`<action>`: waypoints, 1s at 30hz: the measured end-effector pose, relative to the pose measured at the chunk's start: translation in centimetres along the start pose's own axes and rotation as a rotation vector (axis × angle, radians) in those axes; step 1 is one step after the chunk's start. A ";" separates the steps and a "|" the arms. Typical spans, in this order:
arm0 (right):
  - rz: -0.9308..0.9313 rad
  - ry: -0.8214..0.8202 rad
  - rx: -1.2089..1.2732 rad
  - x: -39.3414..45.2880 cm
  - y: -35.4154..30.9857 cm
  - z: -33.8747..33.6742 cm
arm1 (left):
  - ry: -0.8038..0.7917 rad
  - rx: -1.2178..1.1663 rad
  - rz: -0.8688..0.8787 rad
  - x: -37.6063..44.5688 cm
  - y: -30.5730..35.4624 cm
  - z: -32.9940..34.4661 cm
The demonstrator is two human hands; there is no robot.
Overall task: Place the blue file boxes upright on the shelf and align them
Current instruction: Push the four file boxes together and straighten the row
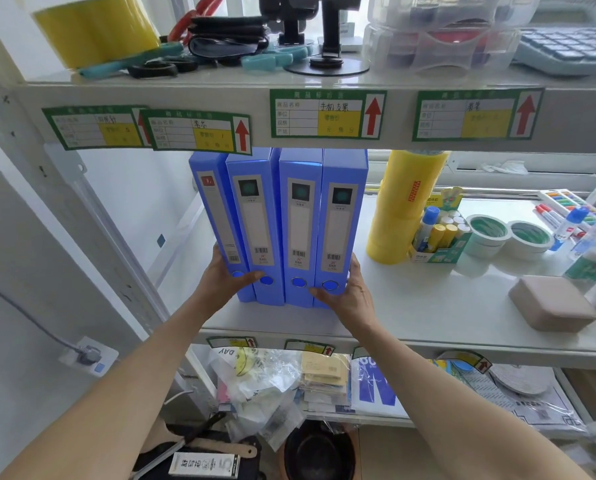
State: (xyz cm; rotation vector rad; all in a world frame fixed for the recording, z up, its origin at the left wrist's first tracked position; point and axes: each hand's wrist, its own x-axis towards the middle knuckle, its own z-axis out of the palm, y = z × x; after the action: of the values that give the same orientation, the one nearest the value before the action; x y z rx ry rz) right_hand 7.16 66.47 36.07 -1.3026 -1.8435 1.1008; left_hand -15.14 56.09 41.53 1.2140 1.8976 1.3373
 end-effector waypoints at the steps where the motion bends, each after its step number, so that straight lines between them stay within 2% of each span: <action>1: 0.003 -0.005 0.000 0.1 0.2 0.0 | 0.006 -0.007 -0.002 0.0 -0.1 0.0; 10: 0.011 -0.024 -0.035 -0.3 -0.1 -0.6 | 0.002 -0.057 -0.061 0.1 -1.2 0.1; 18: 0.018 -0.022 -0.026 -0.3 0.4 -0.5 | 0.037 -0.053 -0.040 -0.1 -1.2 0.5; 30: 0.005 -0.007 -0.028 -1.0 0.3 -0.9 | -0.008 -0.007 -0.084 -0.6 -1.8 0.5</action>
State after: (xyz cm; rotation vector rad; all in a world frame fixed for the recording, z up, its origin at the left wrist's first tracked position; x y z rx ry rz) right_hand 8.39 65.82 36.18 -1.3211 -1.8677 1.0871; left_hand -15.13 55.63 39.64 1.1222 1.9147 1.2920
